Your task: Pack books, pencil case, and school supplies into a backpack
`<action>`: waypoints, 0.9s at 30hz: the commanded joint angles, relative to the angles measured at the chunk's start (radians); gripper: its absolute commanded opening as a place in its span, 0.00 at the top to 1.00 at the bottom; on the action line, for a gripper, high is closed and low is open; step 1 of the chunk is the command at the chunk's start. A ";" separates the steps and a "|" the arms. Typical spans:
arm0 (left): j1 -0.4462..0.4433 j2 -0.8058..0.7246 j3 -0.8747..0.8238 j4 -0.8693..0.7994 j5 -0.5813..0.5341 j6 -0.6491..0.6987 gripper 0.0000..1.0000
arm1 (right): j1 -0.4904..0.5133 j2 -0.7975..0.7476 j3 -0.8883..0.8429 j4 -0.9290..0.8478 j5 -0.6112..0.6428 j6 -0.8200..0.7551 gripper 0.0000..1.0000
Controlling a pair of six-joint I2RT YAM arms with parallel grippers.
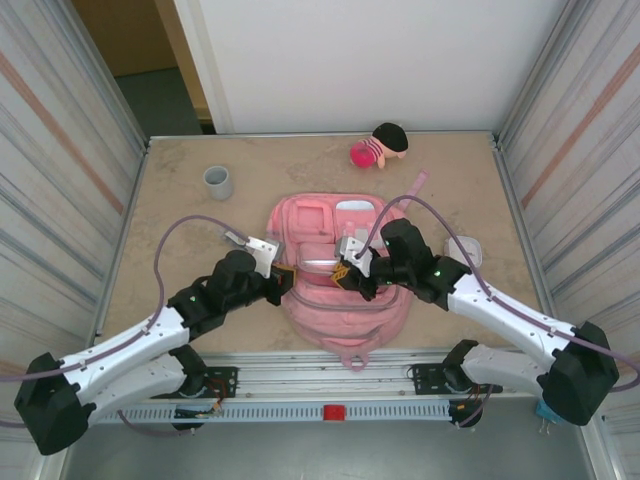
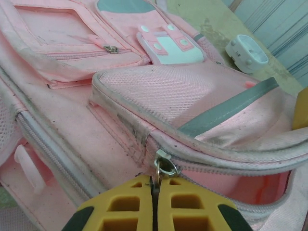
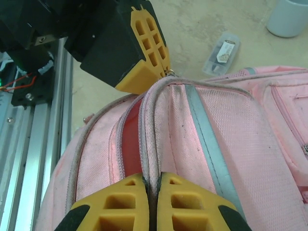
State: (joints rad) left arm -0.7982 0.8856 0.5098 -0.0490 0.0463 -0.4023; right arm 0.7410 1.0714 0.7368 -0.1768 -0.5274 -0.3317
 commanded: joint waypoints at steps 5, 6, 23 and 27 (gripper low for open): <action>0.089 0.068 -0.039 0.049 -0.147 0.001 1.00 | -0.012 -0.069 0.004 -0.047 -0.149 -0.029 1.00; 0.094 0.081 -0.037 0.053 -0.147 -0.004 1.00 | -0.014 -0.069 0.004 -0.047 -0.154 -0.029 1.00; 0.114 0.124 0.094 -0.030 -0.129 -0.060 0.71 | -0.045 -0.109 -0.010 -0.043 -0.073 0.083 0.79; 0.114 0.061 0.138 -0.122 -0.125 -0.089 0.44 | -0.046 -0.129 -0.004 -0.043 -0.024 0.141 0.54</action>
State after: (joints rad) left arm -0.6891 1.0027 0.5869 -0.0914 -0.0044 -0.4561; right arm 0.6987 0.9676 0.7254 -0.2115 -0.5526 -0.2543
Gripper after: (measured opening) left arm 0.528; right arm 0.419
